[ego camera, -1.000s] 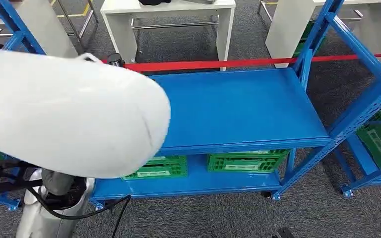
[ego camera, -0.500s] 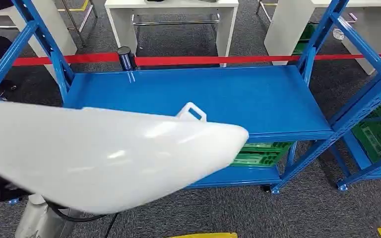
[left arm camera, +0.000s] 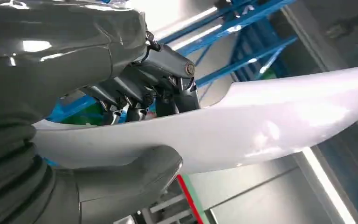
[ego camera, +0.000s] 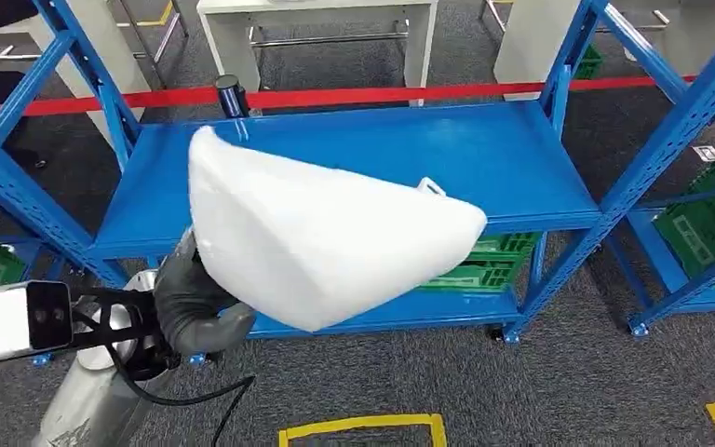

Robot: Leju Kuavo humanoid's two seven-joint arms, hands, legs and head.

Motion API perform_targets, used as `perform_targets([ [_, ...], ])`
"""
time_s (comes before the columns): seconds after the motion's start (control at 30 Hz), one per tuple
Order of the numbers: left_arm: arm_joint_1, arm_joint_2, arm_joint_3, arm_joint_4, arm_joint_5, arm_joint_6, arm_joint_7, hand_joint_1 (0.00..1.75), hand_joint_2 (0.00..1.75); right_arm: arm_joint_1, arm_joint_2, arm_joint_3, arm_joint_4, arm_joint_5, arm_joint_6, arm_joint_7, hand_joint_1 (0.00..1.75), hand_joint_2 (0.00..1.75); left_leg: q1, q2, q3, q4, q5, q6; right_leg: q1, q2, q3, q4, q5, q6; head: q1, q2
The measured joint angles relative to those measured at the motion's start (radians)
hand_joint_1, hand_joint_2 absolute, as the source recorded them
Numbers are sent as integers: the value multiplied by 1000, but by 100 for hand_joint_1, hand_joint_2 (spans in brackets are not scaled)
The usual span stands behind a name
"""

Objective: Take the parts from the cabinet and place them on the table.

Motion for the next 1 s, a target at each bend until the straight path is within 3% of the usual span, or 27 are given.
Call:
perform_targets([
  [0.03, -1, 1, -3, 8, 0, 1, -2, 154, 175, -1, 0, -7, 3, -2, -2, 3, 0, 0, 2, 0, 25, -14, 27, 0, 1, -7, -13, 0, 9, 2, 0, 0],
  [0.1, -7, 2, -9, 15, -2, 6, -5, 154, 175, -1, 2, -16, 3, -2, 3, 9, 0, 0, 2, 8, 127, -141, 91, 5, 2, -19, -32, 1, 25, 7, 0, 0],
  [0.13, -12, 2, -13, 17, -2, 7, -10, 154, 175, -3, 3, -20, 3, -2, 9, 15, 0, 0, -1, 34, 202, -237, 99, 12, 3, -25, -35, 2, 32, 11, 0, 0],
  [0.17, -20, 2, -16, 18, -2, 9, -13, 154, 175, -1, 7, -24, 3, 0, 15, 19, 0, 0, -10, 71, 258, -325, 58, 18, 6, -31, -36, 2, 39, 16, 1, 0],
  [0.2, -24, 2, -19, 20, -2, 9, -16, 154, 175, -1, 11, -29, 3, 1, 16, 20, 0, 0, -16, 69, 269, -339, 57, 24, 5, -41, -33, -1, 45, 24, 3, 0],
  [0.3, -31, 4, -24, 27, -1, 13, -20, 154, 175, -3, 14, -41, 3, 5, 22, 26, 0, 0, -26, 42, 243, -348, 81, 48, 1, -69, -28, -14, 69, 43, -4, 0],
  [0.33, -32, 4, -27, 31, -1, 14, -21, 154, 175, -4, 17, -44, 3, 5, 24, 27, 0, 0, -14, 34, 235, -366, 109, 58, -2, -55, -38, -11, 66, 47, -5, 0],
  [0.37, -38, 4, -28, 33, 0, 14, -23, 154, 175, -4, 18, -48, 3, 5, 24, 30, 0, 0, -16, 23, 227, -368, 126, 62, -2, -18, -51, 2, 31, 43, -3, 0],
  [0.4, -41, 2, -30, 36, -1, 14, -23, 154, 175, -1, 19, -51, 3, 5, 25, 31, 0, 0, -17, 15, 207, -368, 141, 67, 1, 1, -66, 53, -28, 29, -3, 0],
  [0.43, -40, 2, -31, 39, 0, 13, -23, 154, 175, 1, 17, -56, 3, 2, 24, 32, 0, 0, -19, 4, 189, -367, 155, 71, 1, 9, -84, 125, -85, 18, 3, 0],
  [0.47, -40, 2, -35, 42, -1, 12, -23, 154, 175, 2, 15, -64, 2, -1, 24, 33, 0, 0, -21, -2, 170, -366, 169, 73, 2, 14, -102, 204, -128, 13, 3, 0],
  [0.5, -38, 2, -37, 45, 0, 11, -23, 154, 175, 0, 16, -71, 0, -5, 22, 33, 0, 0, -22, -9, 151, -365, 183, 73, 2, 17, -111, 270, -139, 18, 4, 0],
  [0.53, -37, 2, -39, 48, 0, 8, -23, 154, 175, -3, 17, -79, -2, -10, 21, 33, 0, 0, -23, -12, 134, -364, 196, 72, 1, 17, -102, 291, -125, 30, 4, 0],
  [0.6, -36, 2, -41, 52, 0, 7, -23, 154, 175, -9, 21, -87, -5, -13, 17, 33, 0, 0, -22, -16, 106, -359, 216, 67, 0, 17, -31, 215, -74, 53, 4, 0],
  [0.63, -36, 2, -41, 52, 0, 6, -23, 154, 175, -9, 21, -89, -7, -13, 15, 33, 0, 0, -21, -17, 93, -351, 222, 63, 0, 18, 33, 125, -56, 58, 4, 0],
  [0.67, -37, 1, -41, 52, 0, 6, -23, 154, 175, -9, 22, -90, -8, -13, 15, 33, 0, 0, -22, -18, 83, -340, 225, 58, -1, 22, 93, 38, -69, 53, 4, 0],
  [0.7, -39, 0, -40, 52, 0, 5, -26, 154, 175, -10, 22, -91, -11, -14, 13, 33, 0, 0, -26, -18, 70, -329, 228, 52, 6, 28, 133, -28, -99, 43, 4, 0],
  [0.8, -40, -3, -41, 60, 1, -6, -32, 154, 175, -8, 31, -97, -23, -16, 15, 33, 0, 0, -23, -18, 66, -327, 252, 35, 12, 28, 106, -15, -87, 22, 3, 0],
  [0.83, -40, -3, -41, 65, 1, -9, -33, 154, 175, -7, 43, -100, -24, -17, 19, 34, 0, 0, -21, -20, 59, -325, 255, 32, 0, 23, 98, -18, -76, 11, 5, 0],
  [0.87, -40, -3, -40, 69, 2, -14, -37, 154, 175, -9, 40, -103, -32, -19, 22, 35, 0, 0, -19, -17, 48, -307, 213, 24, 2, 21, 89, -18, -66, 1, 4, 0],
  [0.9, -41, -3, -40, 70, 1, -15, -37, 154, 175, -9, 40, -104, -34, -19, 22, 35, 0, 0, -18, -17, 46, -298, 199, 22, 2, 20, 86, -18, -64, -1, 2, 0],
  [1.0, -41, -3, -40, 70, 1, -15, -37, 154, 175, -9, 40, -104, -34, -19, 22, 35, 0, 0, -18, -17, 46, -298, 199, 22, 2, 20, 86, -18, -64, -1, 2, 0],
])
